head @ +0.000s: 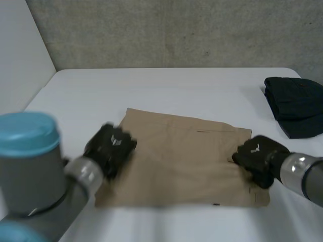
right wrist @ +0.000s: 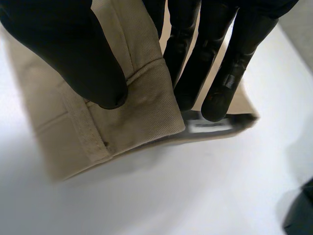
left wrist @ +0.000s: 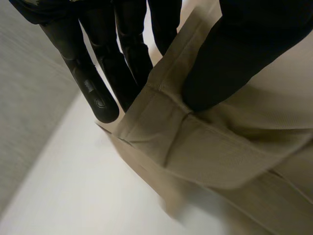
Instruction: Fold the laundry.
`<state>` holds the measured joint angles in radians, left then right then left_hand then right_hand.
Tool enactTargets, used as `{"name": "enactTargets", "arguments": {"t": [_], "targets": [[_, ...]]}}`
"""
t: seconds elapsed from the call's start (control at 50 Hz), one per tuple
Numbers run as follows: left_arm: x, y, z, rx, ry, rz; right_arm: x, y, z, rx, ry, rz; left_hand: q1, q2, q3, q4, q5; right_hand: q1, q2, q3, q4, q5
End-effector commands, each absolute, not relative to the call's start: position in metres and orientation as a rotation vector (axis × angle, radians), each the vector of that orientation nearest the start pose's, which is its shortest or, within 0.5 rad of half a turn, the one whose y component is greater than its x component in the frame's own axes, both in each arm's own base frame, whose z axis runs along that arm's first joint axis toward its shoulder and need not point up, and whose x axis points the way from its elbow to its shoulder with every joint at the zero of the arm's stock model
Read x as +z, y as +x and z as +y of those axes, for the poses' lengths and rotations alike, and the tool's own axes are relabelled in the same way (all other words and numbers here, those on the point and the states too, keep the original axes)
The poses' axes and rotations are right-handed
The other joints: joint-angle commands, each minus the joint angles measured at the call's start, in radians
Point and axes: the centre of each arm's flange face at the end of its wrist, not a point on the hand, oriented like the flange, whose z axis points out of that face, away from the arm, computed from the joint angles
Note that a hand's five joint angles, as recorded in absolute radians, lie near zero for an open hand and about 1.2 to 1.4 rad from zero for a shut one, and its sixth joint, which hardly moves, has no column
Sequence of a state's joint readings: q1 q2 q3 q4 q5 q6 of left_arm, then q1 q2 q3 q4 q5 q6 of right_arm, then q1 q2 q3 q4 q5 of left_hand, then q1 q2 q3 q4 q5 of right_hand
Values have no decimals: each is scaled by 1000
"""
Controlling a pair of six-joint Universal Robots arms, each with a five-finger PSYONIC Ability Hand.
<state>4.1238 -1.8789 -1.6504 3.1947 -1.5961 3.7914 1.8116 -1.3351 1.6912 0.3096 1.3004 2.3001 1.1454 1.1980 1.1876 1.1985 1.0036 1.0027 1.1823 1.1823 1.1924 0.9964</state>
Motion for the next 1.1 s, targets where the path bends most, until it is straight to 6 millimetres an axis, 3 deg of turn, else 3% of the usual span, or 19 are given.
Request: {"name": "enactTargets", "arguments": {"t": [0.02, 0.22, 0.3, 0.38, 0.42, 0.44, 0.48, 0.54, 0.64, 0.7, 0.82, 0.94, 1.0, 1.1], "targets": [[184, -336, -280, -1982, 1294, 1927, 188, 228, -275, -1682, -1541, 2382, 251, 198, 209, 198, 218, 394, 214, 214, 204, 225], [157, -384, -337, -2110, 1293, 1564, 170, 249, -329, -1943, -1485, 2347, 251, 198, 209, 198, 218, 394, 214, 214, 204, 225], [150, -392, -356, -2183, 1219, 1465, 160, 261, -347, -1992, -1475, 2309, 251, 198, 209, 198, 218, 394, 214, 214, 204, 225], [139, -397, -361, -2236, 1226, 1422, 147, 269, -364, -2031, -1440, 2293, 251, 198, 209, 198, 218, 394, 214, 214, 204, 225], [136, -398, -360, -2249, 1236, 1410, 145, 270, -371, -2062, -1405, 2299, -175, -228, -217, -228, -208, -447, -627, -627, -637, -615], [134, -398, -360, -2252, 1233, 1404, 147, 270, -373, -2079, -1392, 2300, -616, -669, -658, -669, -649, -811, -991, -991, -1001, -980], [133, -398, -358, -2262, 1234, 1395, 156, 269, -379, -2160, -1315, 2294, -971, -1023, -1013, -1024, -1004, -828, -1008, -1008, -1018, -996], [146, -398, -353, -2312, 1190, 1348, 170, 265, -384, -2243, -1212, 2274, -971, -1023, -1013, -1024, -1004, -828, -1008, -1008, -1018, -996], [171, -389, -342, -2339, 1145, 1325, 222, 256, -368, -2338, -1006, 2197, -971, -1023, -1013, -1024, -1004, -828, -1008, -1008, -1018, -996], [179, -377, -331, -2319, 1134, 1384, 229, 251, -352, -2294, -970, 2210, -971, -1023, -1013, -1024, -1004, -828, -1008, -1008, -1018, -996], [184, -342, -299, -2247, 1145, 1651, 217, 233, -304, -1994, -998, 2322, -967, -1020, -1009, -1020, -1000, -828, -1008, -1008, -1018, -996], [170, -311, -283, -2121, 1137, 1941, 183, 216, -272, -1691, -929, 2395, -926, -979, -968, -979, -959, -828, -1008, -1008, -1018, -996], [158, -302, -276, -2039, 1164, 2053, 167, 216, -259, -1607, -925, 2388, -882, -935, -924, -935, -915, -828, -1008, -1008, -1018, -996], [146, -295, -274, -1972, 1181, 2103, 157, 214, -255, -1642, -929, 2367, -741, -794, -784, -794, -774, -750, -930, -930, -940, -919]]}}
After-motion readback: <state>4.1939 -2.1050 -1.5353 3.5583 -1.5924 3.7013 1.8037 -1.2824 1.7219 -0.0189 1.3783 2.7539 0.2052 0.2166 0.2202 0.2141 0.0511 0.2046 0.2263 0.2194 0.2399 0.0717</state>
